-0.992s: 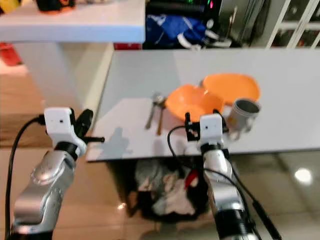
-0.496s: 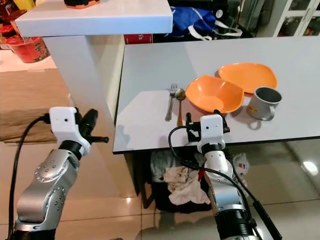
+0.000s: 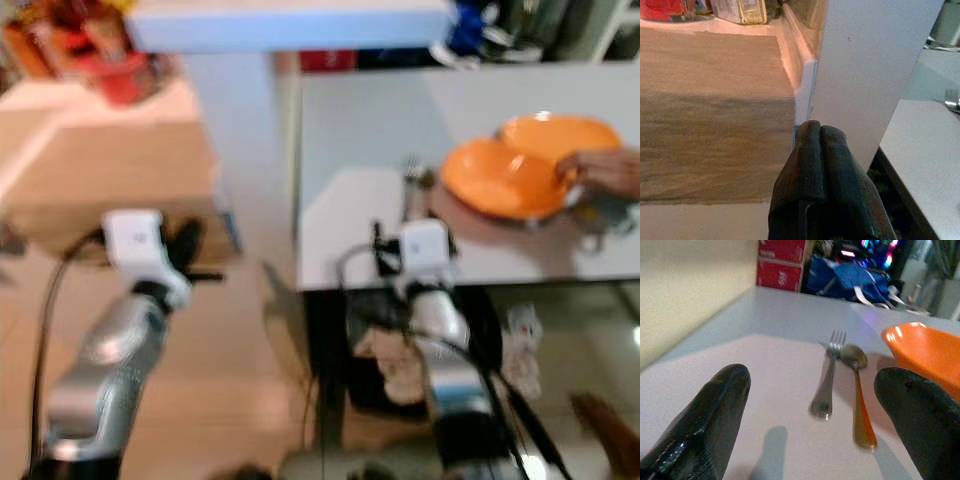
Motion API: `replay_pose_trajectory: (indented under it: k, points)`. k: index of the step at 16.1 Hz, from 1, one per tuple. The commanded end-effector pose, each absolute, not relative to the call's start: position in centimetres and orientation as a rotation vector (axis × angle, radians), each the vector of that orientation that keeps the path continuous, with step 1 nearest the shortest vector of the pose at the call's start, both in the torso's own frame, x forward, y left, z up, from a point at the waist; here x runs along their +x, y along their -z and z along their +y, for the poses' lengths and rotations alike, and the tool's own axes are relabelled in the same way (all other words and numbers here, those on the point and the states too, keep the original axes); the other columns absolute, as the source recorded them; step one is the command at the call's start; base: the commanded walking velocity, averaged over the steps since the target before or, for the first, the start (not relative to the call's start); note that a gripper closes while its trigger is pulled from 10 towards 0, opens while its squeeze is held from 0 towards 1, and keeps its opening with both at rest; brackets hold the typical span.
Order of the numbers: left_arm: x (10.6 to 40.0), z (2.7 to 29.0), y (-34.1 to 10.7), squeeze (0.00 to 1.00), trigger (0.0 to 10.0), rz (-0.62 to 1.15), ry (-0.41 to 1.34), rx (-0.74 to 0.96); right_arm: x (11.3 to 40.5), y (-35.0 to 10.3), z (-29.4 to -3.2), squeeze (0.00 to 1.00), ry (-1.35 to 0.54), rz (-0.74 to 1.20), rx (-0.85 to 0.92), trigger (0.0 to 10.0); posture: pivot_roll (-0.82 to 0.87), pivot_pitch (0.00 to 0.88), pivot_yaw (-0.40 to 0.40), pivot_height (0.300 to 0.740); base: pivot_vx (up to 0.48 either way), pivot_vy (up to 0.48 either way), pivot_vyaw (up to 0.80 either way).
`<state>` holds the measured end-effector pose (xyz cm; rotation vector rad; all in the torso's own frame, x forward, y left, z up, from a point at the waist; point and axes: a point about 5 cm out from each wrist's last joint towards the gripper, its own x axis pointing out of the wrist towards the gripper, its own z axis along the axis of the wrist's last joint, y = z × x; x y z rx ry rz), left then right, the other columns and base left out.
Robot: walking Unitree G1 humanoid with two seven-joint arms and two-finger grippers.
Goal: Setting the table
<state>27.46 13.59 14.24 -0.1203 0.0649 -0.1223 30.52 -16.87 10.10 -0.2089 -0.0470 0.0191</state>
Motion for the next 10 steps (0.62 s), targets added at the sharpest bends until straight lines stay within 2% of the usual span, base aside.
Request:
replay_pose_trajectory:
  k: [1,10]
  points:
    - [27.49,14.15,-14.46,0.00,10.0,0.056,0.103,-0.105,30.63,-10.21,-16.36,0.00,-0.037,-0.047,-0.190,10.0,-0.06,0.000,0.036,0.736,0.000,0.476,0.00]
    - [27.63,14.53,-14.46,0.00,10.0,0.055,0.089,-0.095,31.62,-10.53,-15.64,0.00,-0.059,-0.051,-0.169,10.0,-0.04,0.000,0.031,0.736,0.000,0.476,0.00]
